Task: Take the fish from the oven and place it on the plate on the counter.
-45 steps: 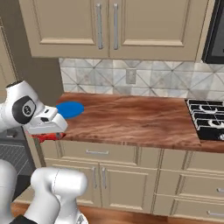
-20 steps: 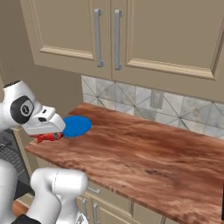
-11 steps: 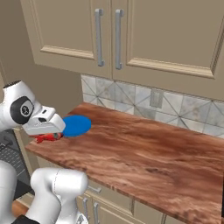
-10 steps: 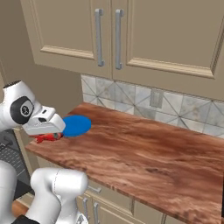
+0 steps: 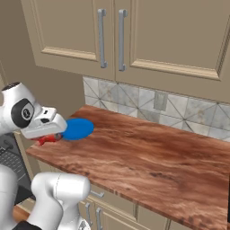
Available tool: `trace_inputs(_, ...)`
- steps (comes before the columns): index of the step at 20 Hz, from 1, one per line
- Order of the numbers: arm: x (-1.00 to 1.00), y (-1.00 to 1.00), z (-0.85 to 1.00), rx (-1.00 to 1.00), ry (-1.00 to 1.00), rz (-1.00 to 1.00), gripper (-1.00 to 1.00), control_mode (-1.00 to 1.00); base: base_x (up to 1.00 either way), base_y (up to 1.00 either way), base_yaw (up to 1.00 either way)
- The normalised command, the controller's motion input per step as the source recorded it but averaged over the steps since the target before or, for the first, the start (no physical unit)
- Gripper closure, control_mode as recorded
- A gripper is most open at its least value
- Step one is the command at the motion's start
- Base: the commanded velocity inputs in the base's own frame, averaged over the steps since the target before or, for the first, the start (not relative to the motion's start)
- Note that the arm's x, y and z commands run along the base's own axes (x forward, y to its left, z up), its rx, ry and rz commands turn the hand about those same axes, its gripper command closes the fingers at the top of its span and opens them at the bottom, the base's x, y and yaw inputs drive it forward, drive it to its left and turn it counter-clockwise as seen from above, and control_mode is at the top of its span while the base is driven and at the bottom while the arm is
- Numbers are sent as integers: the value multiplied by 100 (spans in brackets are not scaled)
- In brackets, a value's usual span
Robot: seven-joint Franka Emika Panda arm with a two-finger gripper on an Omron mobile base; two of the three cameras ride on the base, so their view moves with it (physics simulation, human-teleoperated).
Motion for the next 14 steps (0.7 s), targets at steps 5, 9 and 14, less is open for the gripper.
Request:
trace_inputs(5, 17, 0, 0, 1, 0, 47, 100, -100, 0, 0, 0)
trace_inputs(9, 6, -14, -3, 4, 0, 53, 100, -100, 0, 0, 0)
trace_inputs(14, 54, -1, -5, 0, 2, 35, 100, -100, 0, 0, 0)
